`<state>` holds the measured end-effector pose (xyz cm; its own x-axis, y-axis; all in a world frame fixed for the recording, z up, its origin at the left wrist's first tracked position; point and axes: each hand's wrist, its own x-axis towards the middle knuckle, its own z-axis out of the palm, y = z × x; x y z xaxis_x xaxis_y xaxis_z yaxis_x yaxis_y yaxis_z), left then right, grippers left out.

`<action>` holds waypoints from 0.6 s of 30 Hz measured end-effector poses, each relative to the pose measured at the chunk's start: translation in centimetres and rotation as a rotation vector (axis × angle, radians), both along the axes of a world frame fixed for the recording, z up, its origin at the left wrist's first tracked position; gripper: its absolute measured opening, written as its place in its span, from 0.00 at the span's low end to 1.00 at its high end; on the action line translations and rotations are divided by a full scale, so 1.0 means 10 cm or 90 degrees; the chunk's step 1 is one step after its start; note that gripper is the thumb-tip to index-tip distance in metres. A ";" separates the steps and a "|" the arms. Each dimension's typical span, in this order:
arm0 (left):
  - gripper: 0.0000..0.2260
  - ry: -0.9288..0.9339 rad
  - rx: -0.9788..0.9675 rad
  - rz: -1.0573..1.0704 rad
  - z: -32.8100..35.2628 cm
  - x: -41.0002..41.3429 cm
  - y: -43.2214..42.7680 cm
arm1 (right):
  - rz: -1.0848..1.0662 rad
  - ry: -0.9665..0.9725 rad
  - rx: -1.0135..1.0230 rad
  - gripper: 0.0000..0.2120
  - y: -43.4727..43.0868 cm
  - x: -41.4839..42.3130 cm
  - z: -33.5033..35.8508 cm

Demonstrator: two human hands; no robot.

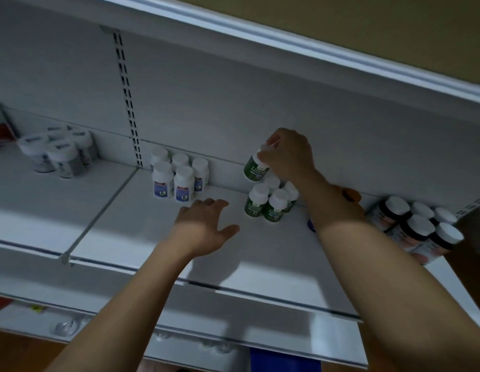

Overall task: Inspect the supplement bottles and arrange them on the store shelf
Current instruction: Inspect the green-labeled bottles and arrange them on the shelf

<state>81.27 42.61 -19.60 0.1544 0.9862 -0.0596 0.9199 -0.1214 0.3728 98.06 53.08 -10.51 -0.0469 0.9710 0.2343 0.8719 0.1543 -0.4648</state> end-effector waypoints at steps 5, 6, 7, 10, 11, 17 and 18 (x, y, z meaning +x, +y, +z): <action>0.29 0.005 0.002 -0.017 -0.01 -0.16 0.12 | -0.007 -0.061 -0.048 0.13 0.26 -0.21 -0.21; 0.29 0.005 0.004 -0.021 -0.02 -0.19 0.13 | -0.011 -0.067 -0.053 0.13 0.28 -0.22 -0.25; 0.29 0.003 0.006 -0.026 -0.03 -0.21 0.14 | -0.016 -0.071 -0.058 0.13 0.30 -0.23 -0.30; 0.28 -0.005 0.000 -0.044 -0.05 -0.25 0.16 | -0.038 -0.090 -0.087 0.13 0.34 -0.26 -0.46; 0.28 -0.008 0.000 -0.049 -0.06 -0.26 0.16 | -0.047 -0.101 -0.099 0.13 0.36 -0.26 -0.51; 0.27 -0.020 0.020 -0.070 -0.08 -0.29 0.15 | -0.107 -0.190 -0.138 0.13 0.42 -0.26 -0.76; 0.26 -0.022 0.022 -0.073 -0.08 -0.29 0.15 | -0.118 -0.209 -0.135 0.13 0.43 -0.27 -0.78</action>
<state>78.37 44.15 -20.38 0.2671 0.9635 -0.0188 0.8864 -0.2380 0.3972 95.37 57.43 -18.31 0.0943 0.9951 0.0303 0.9828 -0.0882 -0.1625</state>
